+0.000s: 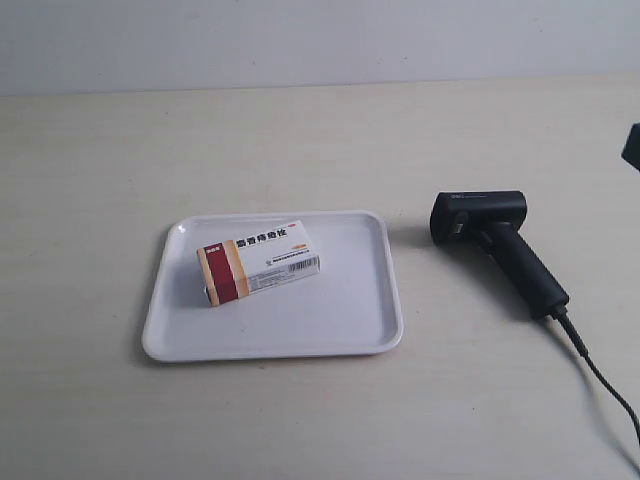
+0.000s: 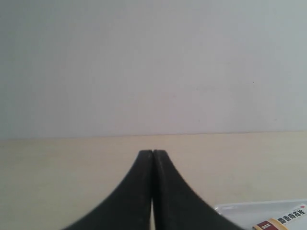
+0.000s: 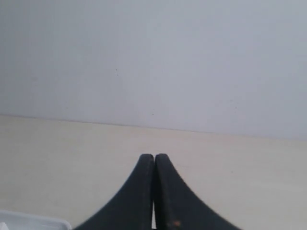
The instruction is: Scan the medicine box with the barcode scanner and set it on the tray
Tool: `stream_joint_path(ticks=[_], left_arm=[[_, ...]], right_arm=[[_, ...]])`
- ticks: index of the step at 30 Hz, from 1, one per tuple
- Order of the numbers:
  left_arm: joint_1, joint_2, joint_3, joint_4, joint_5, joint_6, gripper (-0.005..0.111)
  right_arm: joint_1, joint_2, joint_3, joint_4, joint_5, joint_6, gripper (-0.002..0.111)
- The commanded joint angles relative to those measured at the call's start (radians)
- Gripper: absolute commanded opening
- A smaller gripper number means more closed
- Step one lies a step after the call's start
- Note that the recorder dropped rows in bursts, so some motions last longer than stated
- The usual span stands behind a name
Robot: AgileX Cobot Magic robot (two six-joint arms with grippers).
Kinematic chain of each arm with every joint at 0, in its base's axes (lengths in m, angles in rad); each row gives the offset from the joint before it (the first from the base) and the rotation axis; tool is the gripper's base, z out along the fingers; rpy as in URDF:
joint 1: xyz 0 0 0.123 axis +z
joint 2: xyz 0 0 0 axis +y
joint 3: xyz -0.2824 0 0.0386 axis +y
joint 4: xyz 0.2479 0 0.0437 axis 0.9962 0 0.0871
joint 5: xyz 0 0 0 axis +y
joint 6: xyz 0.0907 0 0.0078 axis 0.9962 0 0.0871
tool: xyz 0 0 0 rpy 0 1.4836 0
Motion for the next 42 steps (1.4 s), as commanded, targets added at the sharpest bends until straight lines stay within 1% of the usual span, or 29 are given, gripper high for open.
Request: stream_joint_path(ticks=[1, 5, 19, 22, 24, 25, 26, 28, 30, 31, 33, 37, 39, 41, 42], left_arm=[[0.001, -0.005, 0.003, -0.002, -0.02, -0.01, 0.001], [0.001, -0.005, 0.003, -0.002, -0.043, -0.01, 0.001], [0.001, -0.005, 0.003, -0.002, -0.042, -0.008, 0.001], [0.001, -0.005, 0.003, -0.014, -0.02, 0.071, 0.001], [0.001, -0.005, 0.003, -0.142, -0.005, 0.137, 0.001], [0.001, -0.005, 0.003, -0.222, 0.013, 0.227, 0.001], [0.001, -0.005, 0.003, -0.336, 0.032, 0.358, 0.001], [0.001, -0.005, 0.003, -0.635, 0.063, 0.706, 0.001], [0.001, -0.005, 0.003, -0.881, 0.056, 1.021, 0.001], [0.001, -0.005, 0.003, -0.979, 0.041, 1.139, 0.001], [0.001, -0.007, 0.003, -1.108, 0.012, 1.239, 0.001], [0.002, -0.011, 0.003, -1.206, -0.001, 1.285, 0.001], [0.023, -0.013, 0.003, -1.31, -0.004, 1.384, 0.001], [0.064, -0.025, 0.003, -1.451, -0.008, 1.515, 0.001], [0.083, -0.031, 0.003, -1.485, -0.008, 1.542, 0.001]], right_arm=[[0.001, -0.085, 0.04, 0.0, 0.025, 0.0, 0.0], [0.001, -0.121, 0.046, 0.0, 0.101, -0.001, 0.0], [0.001, -0.129, 0.046, 0.025, 0.11, -0.001, 0.0], [0.001, -0.129, 0.046, 0.025, 0.11, -0.001, 0.0], [0.001, -0.129, 0.046, 0.025, 0.11, -0.001, 0.0], [0.001, -0.129, 0.046, 0.025, 0.11, -0.001, 0.0], [0.001, -0.129, 0.046, 0.025, 0.11, -0.001, 0.0], [0.001, -0.129, 0.046, 0.025, 0.11, -0.001, 0.0], [0.001, -0.129, 0.046, 0.025, 0.11, -0.001, 0.0], [0.001, -0.129, 0.046, 0.025, 0.11, -0.001, 0.0], [0.001, -0.129, 0.046, 0.025, 0.11, -0.001, 0.0], [0.001, -0.129, 0.046, 0.025, 0.11, -0.001, 0.0], [0.001, -0.129, 0.046, 0.025, 0.11, -0.001, 0.0], [0.001, -0.129, 0.046, 0.025, 0.11, -0.001, 0.0], [0.001, -0.129, 0.046, 0.025, 0.11, -0.001, 0.0]])
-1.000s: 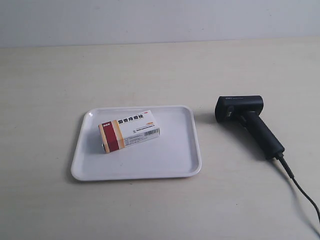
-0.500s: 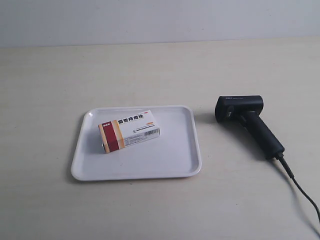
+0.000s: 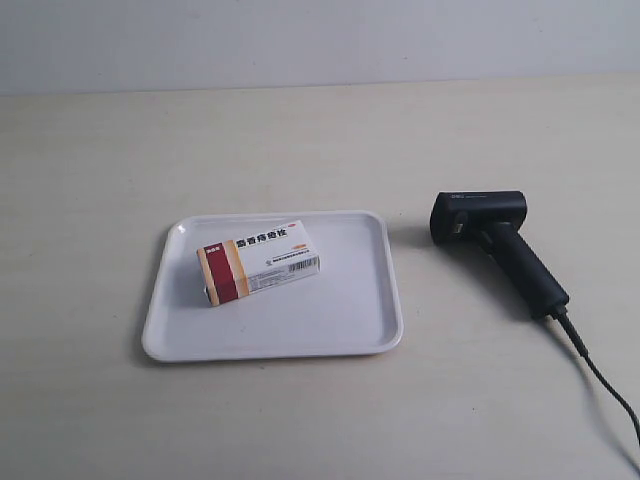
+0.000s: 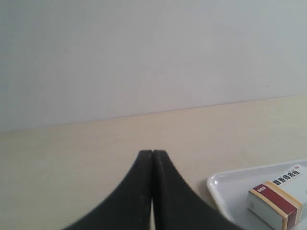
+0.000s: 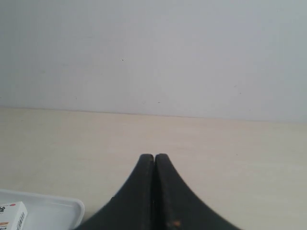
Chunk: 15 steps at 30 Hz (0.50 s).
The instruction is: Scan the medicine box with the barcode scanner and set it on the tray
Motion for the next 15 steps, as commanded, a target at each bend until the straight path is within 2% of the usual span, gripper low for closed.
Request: stream_joint_path(ticks=[1, 5, 8, 11, 15], left_arm=[[0.082, -0.028, -0.001, -0.2, -0.019, 0.178, 0.001], [0.171, -0.037, -0.001, -0.229, -0.009, 0.176, 0.001], [0.211, -0.037, -0.001, -0.242, 0.05, 0.176, 0.001], [0.227, -0.037, -0.001, -0.242, 0.101, 0.176, 0.001], [0.227, -0.037, -0.001, -0.23, 0.104, 0.176, 0.001]], right_arm=[[0.001, -0.008, 0.001, -0.004, -0.001, -0.001, 0.0], [0.001, -0.008, 0.001, -0.004, -0.001, -0.001, 0.0], [0.001, -0.008, 0.001, -0.004, -0.001, -0.001, 0.0], [0.001, -0.008, 0.001, -0.004, -0.001, -0.001, 0.0], [0.001, -0.008, 0.001, -0.004, -0.001, -0.001, 0.0]])
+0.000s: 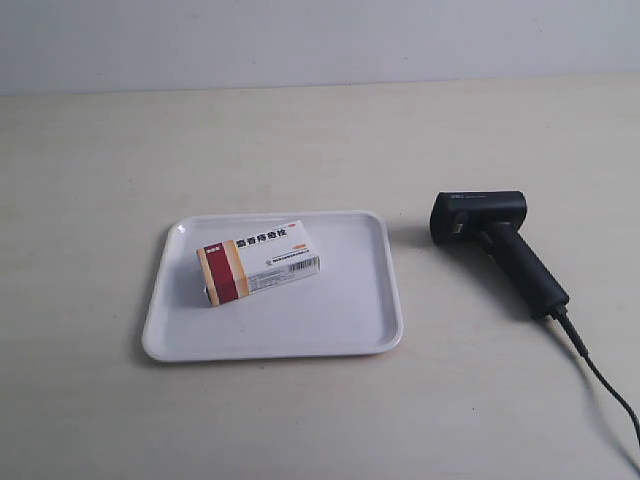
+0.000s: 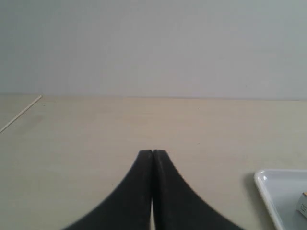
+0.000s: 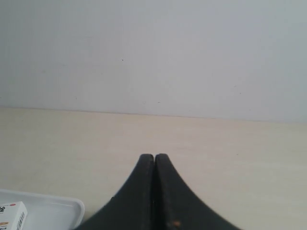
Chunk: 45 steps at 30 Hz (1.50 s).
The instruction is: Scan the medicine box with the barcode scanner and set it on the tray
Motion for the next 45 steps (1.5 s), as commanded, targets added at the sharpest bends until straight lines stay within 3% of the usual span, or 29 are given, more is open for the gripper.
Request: stream_joint_path(ticks=[1, 40, 45], left_arm=[[0.003, -0.006, -0.001, -0.006, 0.011, 0.004, 0.001], [0.003, -0.006, -0.001, -0.003, 0.02, 0.004, 0.001], [0.003, -0.006, -0.001, -0.003, 0.02, 0.004, 0.001]], right_arm=[[0.001, -0.008, 0.001, -0.005, -0.003, -0.001, 0.0], [0.001, -0.008, 0.001, 0.035, 0.003, -0.006, 0.0], [0.001, -0.055, 0.069, 0.03, -0.02, -0.007, 0.0]])
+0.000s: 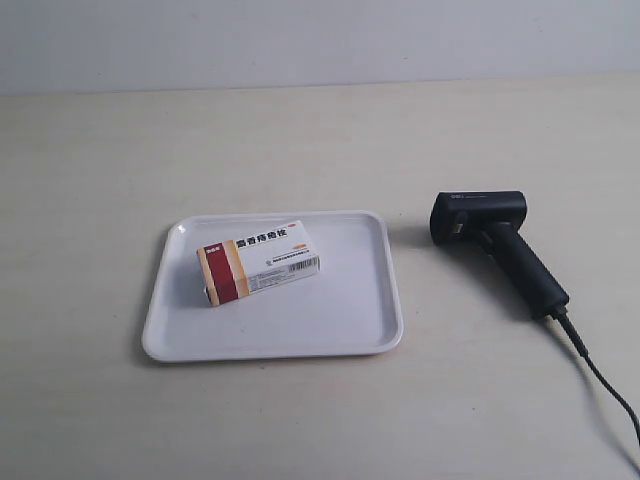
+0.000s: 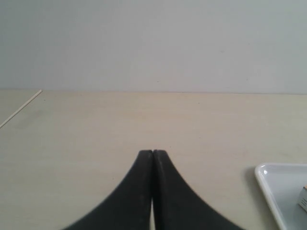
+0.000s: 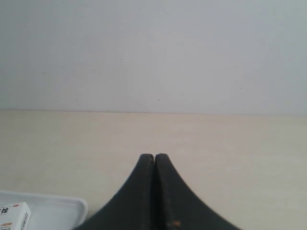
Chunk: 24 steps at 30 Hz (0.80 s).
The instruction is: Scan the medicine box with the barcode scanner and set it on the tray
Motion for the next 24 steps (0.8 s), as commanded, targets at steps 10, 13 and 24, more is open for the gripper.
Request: stream_joint_path(ticks=[10, 13, 24], left_arm=[[0.002, -0.006, -0.001, -0.003, 0.002, 0.002, 0.001], [0.002, -0.006, -0.001, -0.003, 0.002, 0.002, 0.001], [0.002, -0.006, -0.001, -0.003, 0.002, 0.002, 0.001]], right_arm=[[0.001, -0.362, 0.262, -0.072, -0.065, 0.157, 0.0], [0.001, -0.442, 0.262, -0.072, -0.001, 0.157, 0.0], [0.001, -0.627, 0.262, -0.156, 0.175, 0.171, 0.0]])
